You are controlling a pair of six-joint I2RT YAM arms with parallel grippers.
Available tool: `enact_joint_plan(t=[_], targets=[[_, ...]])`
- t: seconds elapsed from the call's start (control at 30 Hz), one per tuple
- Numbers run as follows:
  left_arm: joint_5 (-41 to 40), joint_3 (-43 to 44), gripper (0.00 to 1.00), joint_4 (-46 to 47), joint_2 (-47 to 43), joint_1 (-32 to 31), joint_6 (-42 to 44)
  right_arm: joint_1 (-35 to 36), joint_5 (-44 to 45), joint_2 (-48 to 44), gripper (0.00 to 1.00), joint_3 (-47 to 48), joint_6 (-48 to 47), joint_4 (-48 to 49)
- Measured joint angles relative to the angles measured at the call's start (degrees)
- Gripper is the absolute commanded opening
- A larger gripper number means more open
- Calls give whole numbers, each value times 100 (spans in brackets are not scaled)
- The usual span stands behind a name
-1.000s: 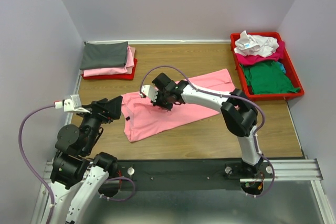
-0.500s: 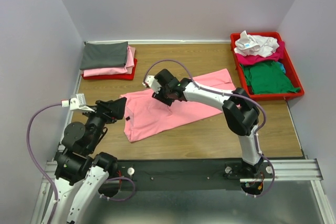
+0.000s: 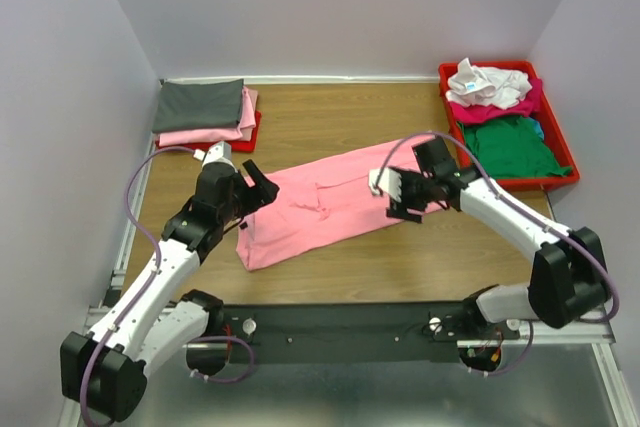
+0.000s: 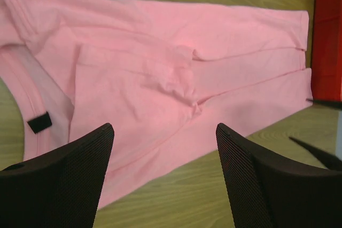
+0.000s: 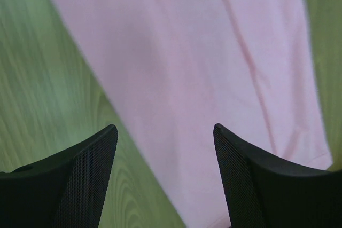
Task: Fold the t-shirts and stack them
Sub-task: Fold the tshirt
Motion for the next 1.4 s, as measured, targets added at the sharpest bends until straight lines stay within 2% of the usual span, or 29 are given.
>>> enact_joint_plan(t=[0.13,0.23,0.47,0.73,0.83,0.97,1.0,1.07,1.17,1.3,1.4], targets=[[-140,339,86,326,328,98,376,-610,-59,-387,78,-1115,-1272,-400],[-142,363,86,538,431,175,498,-680,4,-413,77,-1480,-1694,-597],[-122,4,85,675,173,203,527,-916,116,-380,74,-1491,-1923,-485],[-125,-109,85,669,-192,221,527,-953,275,142,68,-1388,-1814,81],[-131,-111,85,662,-199,249,503,-955,282,271,60,-1327,-1738,258],[-251,-111,84,579,-122,313,374,-955,275,400,43,-1279,-1668,422],[-284,-111,84,546,-87,321,352,-955,264,426,36,-1276,-1617,463],[-337,-111,84,459,2,350,323,-957,256,435,33,-1290,-1578,507],[-378,-114,84,411,11,369,306,-960,221,437,23,-1340,-1541,560],[-411,-114,84,407,-68,398,291,-960,212,361,14,-1447,-1523,640],[-415,-114,84,407,-87,411,291,-960,214,236,10,-1574,-1530,664]])
